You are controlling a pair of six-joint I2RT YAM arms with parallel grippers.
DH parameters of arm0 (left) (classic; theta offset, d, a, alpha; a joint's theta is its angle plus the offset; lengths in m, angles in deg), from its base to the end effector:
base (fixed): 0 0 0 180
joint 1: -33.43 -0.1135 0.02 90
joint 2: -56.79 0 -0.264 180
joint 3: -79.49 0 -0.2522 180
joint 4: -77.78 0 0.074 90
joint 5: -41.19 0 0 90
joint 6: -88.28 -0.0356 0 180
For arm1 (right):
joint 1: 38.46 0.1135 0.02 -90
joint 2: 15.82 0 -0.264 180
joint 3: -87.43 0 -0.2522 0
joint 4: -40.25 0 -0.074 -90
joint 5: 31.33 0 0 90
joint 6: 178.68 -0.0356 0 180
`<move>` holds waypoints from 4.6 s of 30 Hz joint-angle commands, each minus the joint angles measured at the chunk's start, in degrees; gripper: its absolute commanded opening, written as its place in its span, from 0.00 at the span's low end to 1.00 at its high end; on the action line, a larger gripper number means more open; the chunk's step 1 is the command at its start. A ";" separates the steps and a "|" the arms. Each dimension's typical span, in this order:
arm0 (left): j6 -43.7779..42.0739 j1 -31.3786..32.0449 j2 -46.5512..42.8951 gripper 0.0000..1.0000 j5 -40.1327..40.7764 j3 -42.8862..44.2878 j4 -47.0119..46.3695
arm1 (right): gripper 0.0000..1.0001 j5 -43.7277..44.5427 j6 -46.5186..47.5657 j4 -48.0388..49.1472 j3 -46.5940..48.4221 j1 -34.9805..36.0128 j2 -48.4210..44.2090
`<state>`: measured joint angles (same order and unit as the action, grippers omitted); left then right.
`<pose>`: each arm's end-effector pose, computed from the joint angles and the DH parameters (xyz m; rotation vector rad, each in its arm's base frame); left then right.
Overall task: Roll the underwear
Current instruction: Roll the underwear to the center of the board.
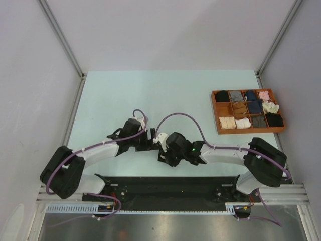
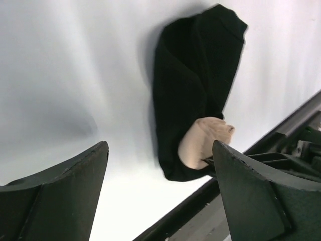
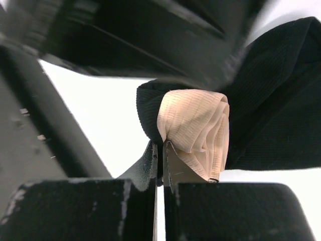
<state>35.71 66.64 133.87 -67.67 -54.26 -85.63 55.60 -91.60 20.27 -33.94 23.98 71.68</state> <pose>0.2032 -0.1468 0.1623 0.0714 2.5683 -0.9251 0.1378 0.2681 0.1730 -1.2661 2.1635 0.5646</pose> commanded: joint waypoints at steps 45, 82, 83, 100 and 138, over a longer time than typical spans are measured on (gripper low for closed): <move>-12.82 7.48 0.96 0.70 3.03 -5.69 -29.20 | 0.00 -46.94 -11.76 16.15 1.81 -32.64 14.44; -4.74 7.83 18.99 0.00 3.56 9.95 -17.16 | 0.73 -32.36 -7.81 8.34 1.98 -32.21 2.33; -4.65 7.75 19.16 0.00 3.65 10.13 -16.81 | 0.73 -30.87 -7.37 7.72 1.98 -31.33 1.97; -0.78 6.78 19.95 0.00 2.51 11.19 -15.66 | 0.72 -3.62 -2.00 1.29 1.63 -15.59 1.09; -7.37 1.59 11.33 0.74 -8.75 3.81 -26.38 | 0.00 -41.39 -19.76 10.44 1.63 -37.72 10.84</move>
<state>32.02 66.64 143.12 -74.38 -51.53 -107.64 17.77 -109.58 27.95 -33.14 -10.43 81.14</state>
